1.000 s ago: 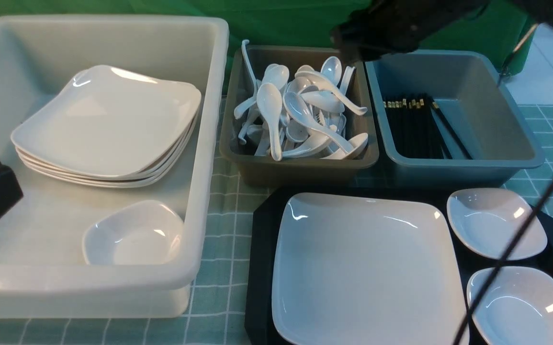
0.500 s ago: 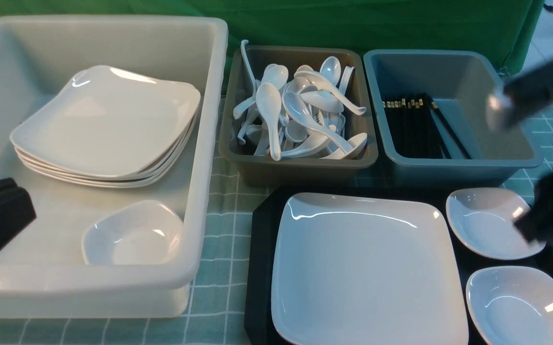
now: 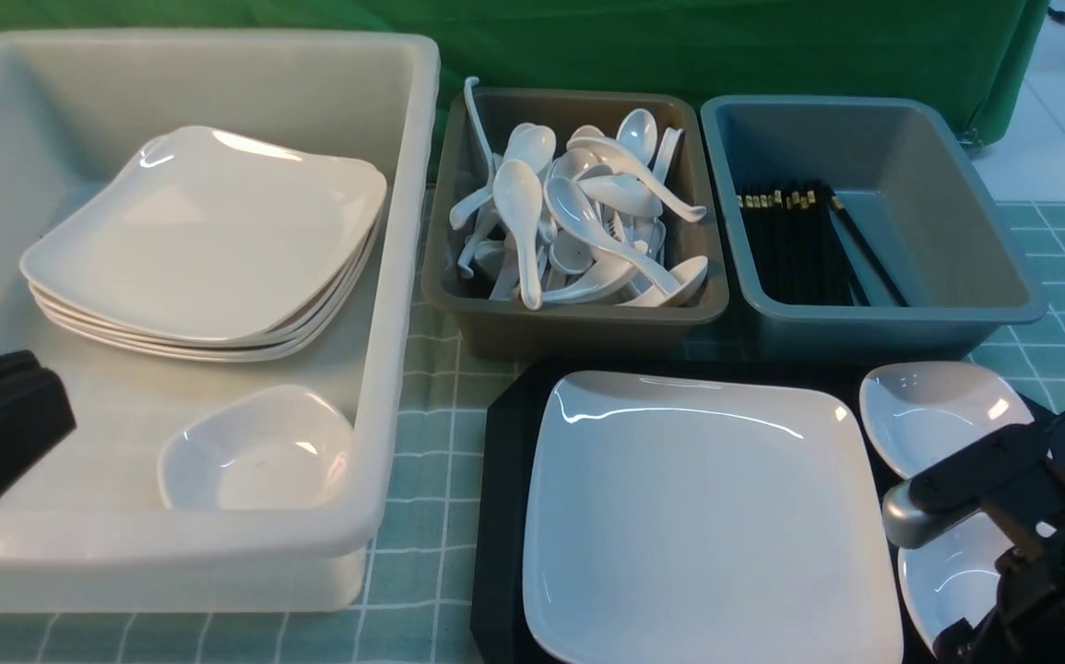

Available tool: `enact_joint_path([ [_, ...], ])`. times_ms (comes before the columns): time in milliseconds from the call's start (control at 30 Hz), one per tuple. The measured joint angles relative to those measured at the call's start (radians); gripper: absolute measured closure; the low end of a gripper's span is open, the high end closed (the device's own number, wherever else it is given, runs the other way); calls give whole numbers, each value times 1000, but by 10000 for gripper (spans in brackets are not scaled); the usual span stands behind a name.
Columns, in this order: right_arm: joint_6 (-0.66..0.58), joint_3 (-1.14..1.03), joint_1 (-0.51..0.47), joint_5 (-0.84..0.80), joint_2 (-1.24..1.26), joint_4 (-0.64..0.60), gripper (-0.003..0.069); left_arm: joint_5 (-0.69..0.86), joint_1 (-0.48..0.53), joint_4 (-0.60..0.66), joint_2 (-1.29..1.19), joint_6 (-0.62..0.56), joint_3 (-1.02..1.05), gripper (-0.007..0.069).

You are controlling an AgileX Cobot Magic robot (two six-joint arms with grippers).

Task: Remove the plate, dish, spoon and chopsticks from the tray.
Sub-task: Use the right arm to grab a small plate from the dinner plate

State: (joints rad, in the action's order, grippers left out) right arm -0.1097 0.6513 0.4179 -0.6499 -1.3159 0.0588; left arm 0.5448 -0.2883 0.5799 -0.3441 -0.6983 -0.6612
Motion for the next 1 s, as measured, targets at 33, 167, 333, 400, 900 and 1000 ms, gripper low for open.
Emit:
enact_joint_path([
  [33, -22, 0, 0, 46, -33, 0, 82, 6, 0, 1, 0, 0, 0, 608],
  [167, -65, 0, 0, 108, -125, 13, 82, 17, 0, 1, 0, 0, 0, 608],
  [333, -68, 0, 0, 113, -199, 61, 82, 25, 0, 1, 0, -1, 0, 608],
  [400, -68, 0, 0, 113, -208, 65, 82, 25, 0, 1, 0, -1, 0, 608],
  [900, -81, 102, 5, -92, -183, 91, 462, 35, 0, 1, 1, -1, 0, 608],
  [1000, -33, 180, 20, -199, -112, 86, 571, 37, 0, -3, 1, -1, 0, 608],
])
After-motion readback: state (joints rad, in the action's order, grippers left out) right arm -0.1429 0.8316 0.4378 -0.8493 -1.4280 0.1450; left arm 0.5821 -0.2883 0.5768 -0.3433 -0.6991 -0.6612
